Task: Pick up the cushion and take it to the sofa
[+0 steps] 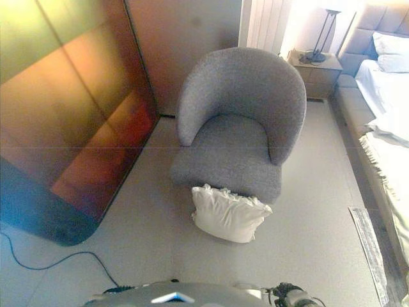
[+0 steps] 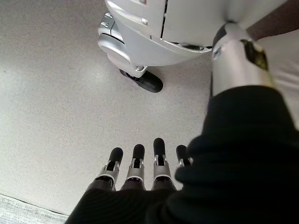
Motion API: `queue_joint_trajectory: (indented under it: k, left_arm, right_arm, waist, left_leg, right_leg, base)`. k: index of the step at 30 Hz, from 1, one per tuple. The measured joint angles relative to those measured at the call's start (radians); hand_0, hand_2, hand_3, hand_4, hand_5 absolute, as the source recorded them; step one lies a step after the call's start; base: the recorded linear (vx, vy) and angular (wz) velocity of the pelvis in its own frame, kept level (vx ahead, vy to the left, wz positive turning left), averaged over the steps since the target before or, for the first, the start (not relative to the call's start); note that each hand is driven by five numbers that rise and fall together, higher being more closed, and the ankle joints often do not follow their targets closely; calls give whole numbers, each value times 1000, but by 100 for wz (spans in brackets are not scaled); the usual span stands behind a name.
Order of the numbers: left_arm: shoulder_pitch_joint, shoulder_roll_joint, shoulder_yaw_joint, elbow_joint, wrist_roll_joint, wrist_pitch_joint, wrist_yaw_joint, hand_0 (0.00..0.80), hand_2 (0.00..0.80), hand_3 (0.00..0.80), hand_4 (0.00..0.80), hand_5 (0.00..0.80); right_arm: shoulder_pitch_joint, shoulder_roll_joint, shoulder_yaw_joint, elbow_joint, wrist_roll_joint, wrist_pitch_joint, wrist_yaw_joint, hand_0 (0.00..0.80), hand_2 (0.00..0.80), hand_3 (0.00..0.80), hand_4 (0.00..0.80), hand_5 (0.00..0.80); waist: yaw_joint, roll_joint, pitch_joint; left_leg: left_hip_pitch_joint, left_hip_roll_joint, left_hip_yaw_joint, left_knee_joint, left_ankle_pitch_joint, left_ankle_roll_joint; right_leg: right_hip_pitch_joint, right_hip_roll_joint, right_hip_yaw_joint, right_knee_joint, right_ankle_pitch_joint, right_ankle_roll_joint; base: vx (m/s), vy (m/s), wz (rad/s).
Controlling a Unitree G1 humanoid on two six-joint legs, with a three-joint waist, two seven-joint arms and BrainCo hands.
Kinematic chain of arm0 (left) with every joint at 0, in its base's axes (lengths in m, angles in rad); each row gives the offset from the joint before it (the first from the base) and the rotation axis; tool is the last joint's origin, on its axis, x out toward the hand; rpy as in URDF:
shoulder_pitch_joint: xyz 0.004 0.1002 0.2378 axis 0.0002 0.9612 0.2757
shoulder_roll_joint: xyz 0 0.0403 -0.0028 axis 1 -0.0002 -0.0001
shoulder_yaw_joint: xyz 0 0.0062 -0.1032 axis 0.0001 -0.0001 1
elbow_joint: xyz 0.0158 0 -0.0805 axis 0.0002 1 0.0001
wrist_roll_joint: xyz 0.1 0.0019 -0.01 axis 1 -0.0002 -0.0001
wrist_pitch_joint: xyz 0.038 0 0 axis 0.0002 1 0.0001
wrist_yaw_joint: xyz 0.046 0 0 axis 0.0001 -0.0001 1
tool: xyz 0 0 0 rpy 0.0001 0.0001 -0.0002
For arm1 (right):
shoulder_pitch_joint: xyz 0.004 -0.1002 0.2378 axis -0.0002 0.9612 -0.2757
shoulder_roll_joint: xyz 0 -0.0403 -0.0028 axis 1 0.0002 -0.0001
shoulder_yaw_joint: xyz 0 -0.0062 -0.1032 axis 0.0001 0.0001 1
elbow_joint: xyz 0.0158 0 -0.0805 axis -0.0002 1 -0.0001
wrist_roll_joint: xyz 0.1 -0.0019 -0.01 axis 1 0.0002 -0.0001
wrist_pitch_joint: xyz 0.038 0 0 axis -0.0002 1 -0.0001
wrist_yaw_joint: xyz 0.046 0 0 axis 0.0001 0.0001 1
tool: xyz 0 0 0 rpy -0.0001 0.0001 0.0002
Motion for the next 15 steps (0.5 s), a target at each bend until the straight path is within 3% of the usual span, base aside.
queue_joint_trajectory:
  k: [8,15]
  left_arm:
    - [-1,1,0,0,0,6,2,0,0,0,0,0]
    - [1,0,1,2,-7,15,32,0,0,0,0,0]
  right_arm:
    - [0,0,0,0,0,0,-1,0,0,0,0,0]
    - [-1,0,0,0,-2,0,0,0,0,0,0,0]
  waist:
    - [0,0,1]
    - [2,-1,4]
  left_leg:
    - [0,0,0,0,0,0]
    - [0,4,-3,5,0,0]
  right_leg:
    - [0,0,0,0,-1,1]
    - [1,5,0,1,-2,1]
  base:
    - [25,-24,0]
    - [34,-119,0]
